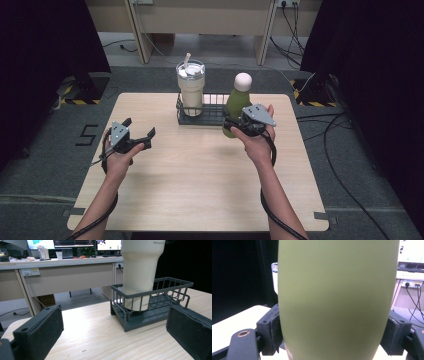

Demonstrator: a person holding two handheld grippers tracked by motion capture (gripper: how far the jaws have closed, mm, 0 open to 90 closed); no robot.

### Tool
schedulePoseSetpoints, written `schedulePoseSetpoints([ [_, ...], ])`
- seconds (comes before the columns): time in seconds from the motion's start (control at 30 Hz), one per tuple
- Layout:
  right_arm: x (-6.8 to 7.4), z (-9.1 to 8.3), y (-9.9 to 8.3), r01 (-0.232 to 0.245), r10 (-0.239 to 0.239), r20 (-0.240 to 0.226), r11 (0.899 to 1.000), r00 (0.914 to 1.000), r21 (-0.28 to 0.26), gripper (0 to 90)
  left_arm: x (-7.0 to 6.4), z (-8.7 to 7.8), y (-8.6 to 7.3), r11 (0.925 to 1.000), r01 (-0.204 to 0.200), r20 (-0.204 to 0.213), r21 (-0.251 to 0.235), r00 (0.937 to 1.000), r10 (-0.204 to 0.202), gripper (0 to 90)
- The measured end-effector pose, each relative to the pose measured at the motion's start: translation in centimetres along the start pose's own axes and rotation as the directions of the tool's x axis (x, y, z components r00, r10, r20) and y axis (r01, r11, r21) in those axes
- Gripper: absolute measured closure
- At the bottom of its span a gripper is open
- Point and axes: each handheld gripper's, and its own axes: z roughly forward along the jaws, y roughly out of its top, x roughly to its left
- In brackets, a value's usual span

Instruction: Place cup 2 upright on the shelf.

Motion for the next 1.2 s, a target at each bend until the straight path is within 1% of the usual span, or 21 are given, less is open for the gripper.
schedulePoseSetpoints([
  [0.1,0.0,0.2,0.1,0.002,-0.002,0.004,1.0,1.0,-0.002,20.8,0.0,0.0,0.0,1.0,0.001,0.001,-0.001,1.0,-0.001,0.3],
  [0.13,0.0,0.3,0.1,-0.005,0.005,0.002,1.0,1.0,0.0,20.8,0.0,0.0,0.0,1.0,0.0,0.001,-0.001,1.0,0.0,0.2],
  [0.53,0.0,1.2,0.6,0.0,0.0,0.011,1.0,0.9999,-0.007,20.8,0.0,0.0,0.1,1.0,0.002,0.002,-0.002,1.0,-0.002,0.4],
  [0.9,-0.2,2.1,0.8,-0.003,0.003,0.023,1.0,0.9997,0.001,20.8,0.0,0.0,0.0,1.0,0.0,0.003,0.0,1.0,0.0,0.5],
  [1.2,-0.3,2.8,1.6,-0.004,0.005,0.027,1.0,0.9996,-0.006,20.8,0.2,-0.1,0.1,1.0,0.0,0.001,-0.003,1.0,0.0,0.6],
])
